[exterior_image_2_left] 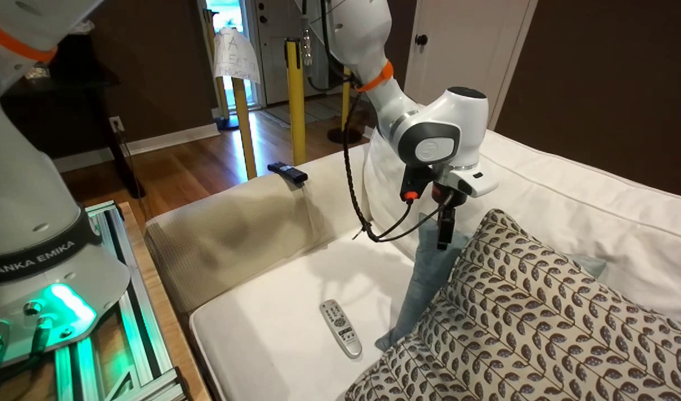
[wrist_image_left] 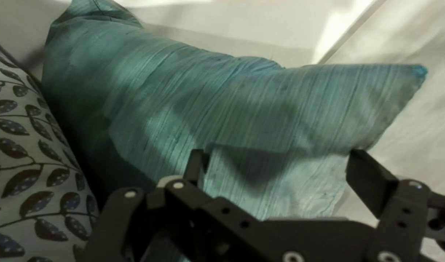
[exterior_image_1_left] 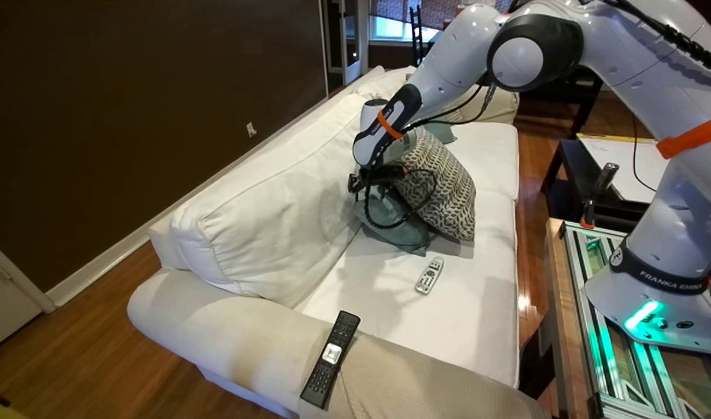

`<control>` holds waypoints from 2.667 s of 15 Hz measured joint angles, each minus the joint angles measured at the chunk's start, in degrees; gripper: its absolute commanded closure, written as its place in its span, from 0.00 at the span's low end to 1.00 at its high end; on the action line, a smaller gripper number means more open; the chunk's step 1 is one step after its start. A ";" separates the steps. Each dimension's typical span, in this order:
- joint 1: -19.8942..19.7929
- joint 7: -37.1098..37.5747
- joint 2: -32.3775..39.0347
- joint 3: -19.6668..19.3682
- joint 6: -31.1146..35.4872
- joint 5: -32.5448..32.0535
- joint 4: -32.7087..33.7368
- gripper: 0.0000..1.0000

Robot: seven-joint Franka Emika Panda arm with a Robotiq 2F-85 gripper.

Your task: Pick up the beige and black pillow and put it in front of the blue pillows, pick up the left blue pillow move it to the left of the couch, pick the beige and black pillow and move it backwards

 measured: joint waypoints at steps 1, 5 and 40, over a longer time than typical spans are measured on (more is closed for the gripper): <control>-0.09 0.18 1.00 -0.04 -0.40 0.00 1.14 0.22; -0.43 1.74 4.44 -0.10 -2.08 0.00 5.19 0.45; -3.32 -6.00 -21.58 15.02 -15.01 37.51 -14.10 0.64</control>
